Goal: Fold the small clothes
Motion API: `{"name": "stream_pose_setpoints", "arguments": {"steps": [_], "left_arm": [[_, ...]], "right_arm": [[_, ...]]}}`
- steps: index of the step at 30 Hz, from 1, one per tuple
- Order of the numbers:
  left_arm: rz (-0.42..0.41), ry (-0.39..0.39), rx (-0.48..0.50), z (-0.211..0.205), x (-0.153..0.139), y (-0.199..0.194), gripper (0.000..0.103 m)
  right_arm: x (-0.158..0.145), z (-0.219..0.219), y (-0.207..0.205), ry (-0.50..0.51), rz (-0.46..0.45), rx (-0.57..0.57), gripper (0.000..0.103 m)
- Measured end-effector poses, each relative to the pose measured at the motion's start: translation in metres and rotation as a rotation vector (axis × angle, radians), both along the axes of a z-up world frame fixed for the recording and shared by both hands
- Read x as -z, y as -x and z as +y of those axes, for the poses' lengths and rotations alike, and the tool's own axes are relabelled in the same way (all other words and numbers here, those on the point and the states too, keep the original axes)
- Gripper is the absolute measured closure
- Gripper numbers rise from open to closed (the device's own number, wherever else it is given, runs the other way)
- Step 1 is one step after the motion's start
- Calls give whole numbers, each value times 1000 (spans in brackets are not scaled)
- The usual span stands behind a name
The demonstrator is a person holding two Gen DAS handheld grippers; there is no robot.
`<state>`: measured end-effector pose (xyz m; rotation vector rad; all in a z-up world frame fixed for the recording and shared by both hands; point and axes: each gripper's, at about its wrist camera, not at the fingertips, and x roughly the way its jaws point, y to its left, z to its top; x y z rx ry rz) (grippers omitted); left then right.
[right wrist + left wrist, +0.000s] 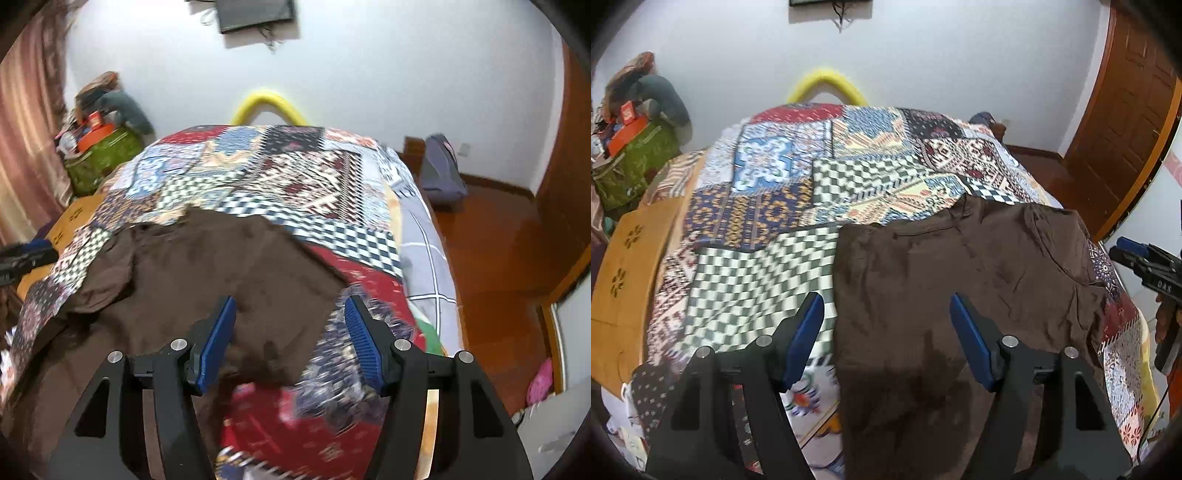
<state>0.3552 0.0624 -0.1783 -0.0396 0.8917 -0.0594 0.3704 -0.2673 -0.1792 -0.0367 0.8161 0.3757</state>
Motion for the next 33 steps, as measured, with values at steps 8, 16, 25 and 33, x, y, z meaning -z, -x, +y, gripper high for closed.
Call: {"name": "stream_pose_setpoints", "arguments": {"steps": [8, 16, 25, 33], "left_arm": [[79, -8, 33, -21, 44, -27, 33], [115, -26, 57, -26, 60, -29, 33], [73, -61, 60, -27, 42, -11, 33], [4, -92, 60, -19, 17, 14, 33]], "right_arm": [[26, -21, -44, -79, 65, 2, 47], [36, -18, -55, -118, 97, -52, 96], [7, -3, -28, -109, 60, -116, 100], [-47, 46, -14, -140, 14, -195, 101]]}}
